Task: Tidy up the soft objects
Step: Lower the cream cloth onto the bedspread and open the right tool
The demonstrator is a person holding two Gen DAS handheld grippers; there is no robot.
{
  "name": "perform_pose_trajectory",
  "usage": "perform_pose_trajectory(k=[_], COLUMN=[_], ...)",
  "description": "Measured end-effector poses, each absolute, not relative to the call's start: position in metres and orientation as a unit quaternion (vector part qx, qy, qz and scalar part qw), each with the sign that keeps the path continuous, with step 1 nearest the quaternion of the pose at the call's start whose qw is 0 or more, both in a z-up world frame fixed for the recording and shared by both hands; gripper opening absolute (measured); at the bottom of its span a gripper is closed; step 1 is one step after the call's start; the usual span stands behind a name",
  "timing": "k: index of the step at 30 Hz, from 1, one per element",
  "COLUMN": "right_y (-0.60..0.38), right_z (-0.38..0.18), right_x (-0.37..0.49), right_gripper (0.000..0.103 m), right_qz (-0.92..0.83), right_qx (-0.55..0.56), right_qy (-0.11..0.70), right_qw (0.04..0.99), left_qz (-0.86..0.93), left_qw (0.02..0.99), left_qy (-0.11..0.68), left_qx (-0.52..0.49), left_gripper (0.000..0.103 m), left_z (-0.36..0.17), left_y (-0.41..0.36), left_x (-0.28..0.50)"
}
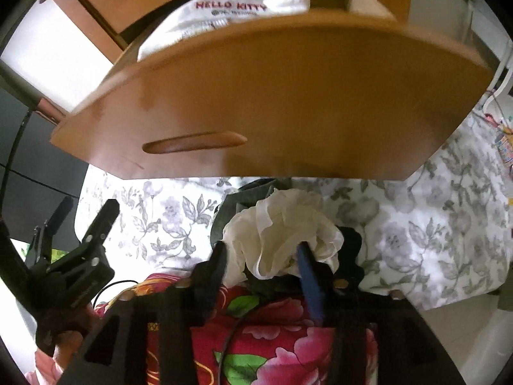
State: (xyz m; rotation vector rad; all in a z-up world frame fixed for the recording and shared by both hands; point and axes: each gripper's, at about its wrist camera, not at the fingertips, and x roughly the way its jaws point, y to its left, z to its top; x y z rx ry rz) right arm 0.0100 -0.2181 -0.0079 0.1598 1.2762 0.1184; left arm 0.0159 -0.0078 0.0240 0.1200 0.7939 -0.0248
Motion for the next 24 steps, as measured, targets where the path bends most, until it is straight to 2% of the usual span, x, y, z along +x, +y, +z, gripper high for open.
perform_pose_trajectory(k=[5, 9, 13, 24], right_y=[-0.214, -0.213, -0.214, -0.224], right_z=[0.013, 0.024, 0.033, 0.045], right_x=[0.007, 0.005, 0.003, -0.001], right_gripper=[0.078, 0.086, 0.103, 0.103], right_qz=[0.054, 0.05, 0.044, 0.036], right_qx=[0.06, 0.048, 0.038, 0.042], right_qy=[0.576, 0.566, 0.555, 0.514], right_qw=[0.814, 0.821, 0.83, 0.856], left_qz=[-0.012, -0.012, -0.012, -0.012], left_qw=[0.921, 0.921, 0.921, 0.921], left_qy=[0.386, 0.386, 0.386, 0.385], left_qx=[0.058, 0.058, 0.059, 0.059], left_gripper=[0.103, 0.103, 0.103, 0.103], left_z=[0.024, 0.024, 0.024, 0.024], left_y=[-0.007, -0.006, -0.006, -0.006], left_x=[0.015, 0.015, 0.015, 0.015])
